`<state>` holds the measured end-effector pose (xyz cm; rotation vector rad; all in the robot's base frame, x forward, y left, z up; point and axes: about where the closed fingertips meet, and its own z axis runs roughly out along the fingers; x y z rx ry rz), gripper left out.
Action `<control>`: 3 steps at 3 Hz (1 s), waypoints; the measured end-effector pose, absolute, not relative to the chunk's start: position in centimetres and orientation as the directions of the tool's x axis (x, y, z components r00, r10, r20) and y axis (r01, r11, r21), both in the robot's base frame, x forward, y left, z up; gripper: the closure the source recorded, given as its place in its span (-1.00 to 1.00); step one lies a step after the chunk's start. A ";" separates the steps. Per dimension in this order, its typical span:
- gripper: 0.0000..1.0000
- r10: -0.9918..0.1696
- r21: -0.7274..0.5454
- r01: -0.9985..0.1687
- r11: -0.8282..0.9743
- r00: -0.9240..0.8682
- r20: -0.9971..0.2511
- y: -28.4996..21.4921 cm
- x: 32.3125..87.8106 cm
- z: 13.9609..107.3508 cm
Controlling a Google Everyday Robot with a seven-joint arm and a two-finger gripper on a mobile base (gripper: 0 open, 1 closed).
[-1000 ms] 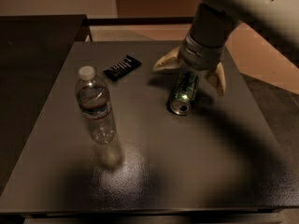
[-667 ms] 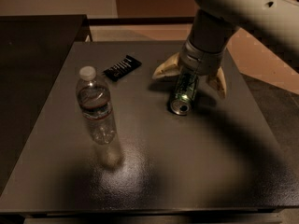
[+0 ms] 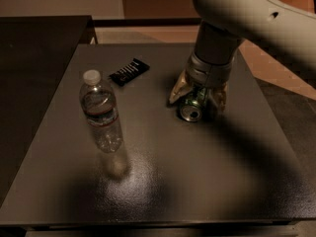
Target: Place green can upright
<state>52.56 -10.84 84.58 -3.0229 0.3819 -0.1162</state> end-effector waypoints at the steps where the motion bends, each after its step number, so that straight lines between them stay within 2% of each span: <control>1: 0.05 -0.253 -0.080 -0.248 -0.965 0.965 0.064 -10.7 52.3 84.6; 2: 0.52 -0.301 -0.082 -0.295 -0.952 0.951 0.074 -10.4 52.7 85.2; 3: 0.96 -0.423 -0.127 -0.416 -0.900 0.905 0.034 -9.6 53.5 86.8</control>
Offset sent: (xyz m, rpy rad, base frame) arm 0.0042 0.0064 0.0151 -0.0269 -0.0056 -0.1333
